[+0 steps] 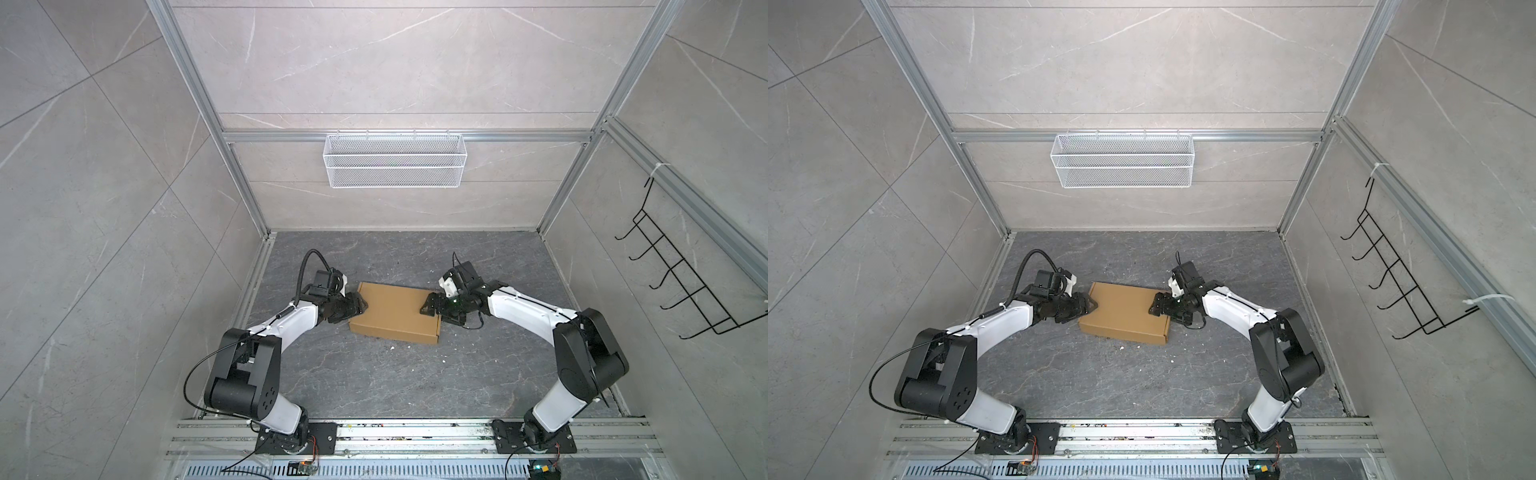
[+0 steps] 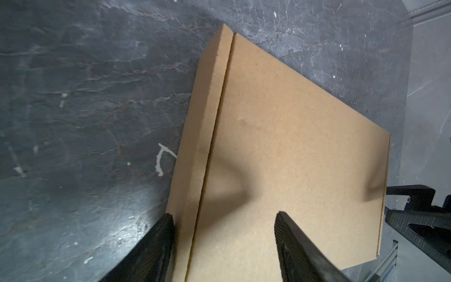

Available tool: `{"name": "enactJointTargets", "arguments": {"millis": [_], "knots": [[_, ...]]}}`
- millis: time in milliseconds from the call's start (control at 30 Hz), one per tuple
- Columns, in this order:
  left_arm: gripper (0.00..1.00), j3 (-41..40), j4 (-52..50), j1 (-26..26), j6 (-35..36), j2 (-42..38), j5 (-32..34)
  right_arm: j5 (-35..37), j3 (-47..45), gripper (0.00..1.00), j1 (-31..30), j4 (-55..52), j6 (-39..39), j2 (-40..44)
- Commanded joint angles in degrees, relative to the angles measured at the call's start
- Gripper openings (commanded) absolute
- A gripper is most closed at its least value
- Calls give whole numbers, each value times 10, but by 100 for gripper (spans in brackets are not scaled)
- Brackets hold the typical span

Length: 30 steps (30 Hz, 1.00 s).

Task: Assemble paper box
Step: Move the paper box to the center of the table.

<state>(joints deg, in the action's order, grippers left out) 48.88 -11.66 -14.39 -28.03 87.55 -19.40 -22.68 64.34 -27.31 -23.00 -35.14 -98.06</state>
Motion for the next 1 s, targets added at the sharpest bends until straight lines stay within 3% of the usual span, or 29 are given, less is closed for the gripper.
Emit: {"name": "enactJointTargets", "arguments": {"millis": [0,267,600,800,967], "knots": [[68,2,0,4,3,-22,-17,-29,51,84,-13,12,6,-36],[68,3,11,22,8,1,0,-41,127,84,-12,5,21,-110],[68,3,-8,45,11,-25,17,-12,131,92,3,-27,39,-101],[68,4,-61,81,6,-104,41,5,125,93,29,-73,53,-37],[67,-14,-117,80,41,-216,111,43,27,93,64,-46,81,119]]}}
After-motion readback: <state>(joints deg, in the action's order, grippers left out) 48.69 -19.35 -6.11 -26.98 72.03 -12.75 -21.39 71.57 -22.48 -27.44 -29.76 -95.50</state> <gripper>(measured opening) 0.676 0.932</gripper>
